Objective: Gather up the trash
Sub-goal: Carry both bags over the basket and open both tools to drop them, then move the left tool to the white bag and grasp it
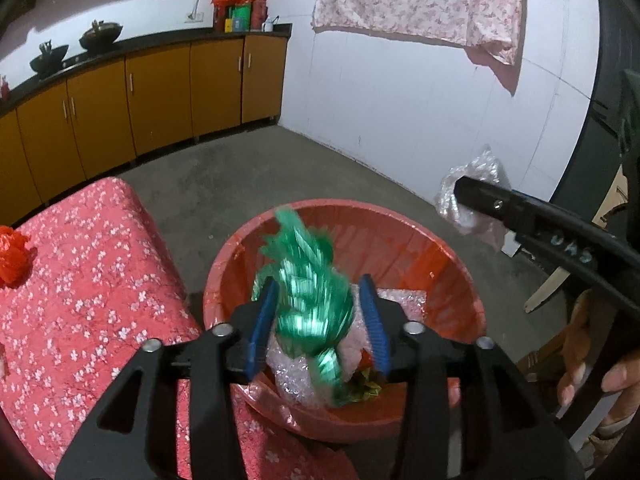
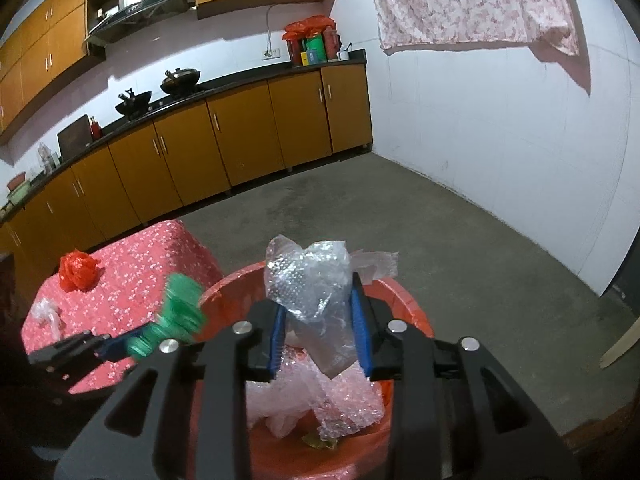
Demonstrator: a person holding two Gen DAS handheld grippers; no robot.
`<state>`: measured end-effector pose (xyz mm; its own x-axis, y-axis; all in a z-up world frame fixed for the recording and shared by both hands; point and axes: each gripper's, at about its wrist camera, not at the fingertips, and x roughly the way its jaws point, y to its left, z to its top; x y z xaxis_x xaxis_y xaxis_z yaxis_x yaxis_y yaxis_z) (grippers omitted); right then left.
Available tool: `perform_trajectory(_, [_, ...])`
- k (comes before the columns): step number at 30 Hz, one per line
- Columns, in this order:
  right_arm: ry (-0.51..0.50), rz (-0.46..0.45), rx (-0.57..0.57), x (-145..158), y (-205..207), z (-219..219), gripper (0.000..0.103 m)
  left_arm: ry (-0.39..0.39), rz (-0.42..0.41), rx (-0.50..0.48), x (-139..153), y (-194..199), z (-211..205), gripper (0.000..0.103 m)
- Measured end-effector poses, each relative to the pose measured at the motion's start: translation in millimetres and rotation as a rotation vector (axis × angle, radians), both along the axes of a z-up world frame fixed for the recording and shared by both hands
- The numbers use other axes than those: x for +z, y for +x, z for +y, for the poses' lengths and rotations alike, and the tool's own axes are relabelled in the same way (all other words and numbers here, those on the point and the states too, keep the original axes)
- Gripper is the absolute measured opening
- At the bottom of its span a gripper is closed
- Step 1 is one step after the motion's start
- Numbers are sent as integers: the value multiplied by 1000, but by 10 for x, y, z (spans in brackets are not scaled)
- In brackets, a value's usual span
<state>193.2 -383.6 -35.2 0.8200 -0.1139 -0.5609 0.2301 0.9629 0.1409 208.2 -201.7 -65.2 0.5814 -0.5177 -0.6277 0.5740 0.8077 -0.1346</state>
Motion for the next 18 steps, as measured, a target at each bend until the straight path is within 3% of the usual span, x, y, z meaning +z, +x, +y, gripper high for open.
perform_trajectory(5, [2,6,-7,-41,-2,-24,40,0,25,18,-88,26,74,54])
perform_trajectory(9, [-5,2,-26,-55,-29,-20,58,-7,31,67,-99,42,229,60])
perform_trajectory(18, [-75,-27,-62,-62,-76,128,83,-21,3,241,-2,69,852,67])
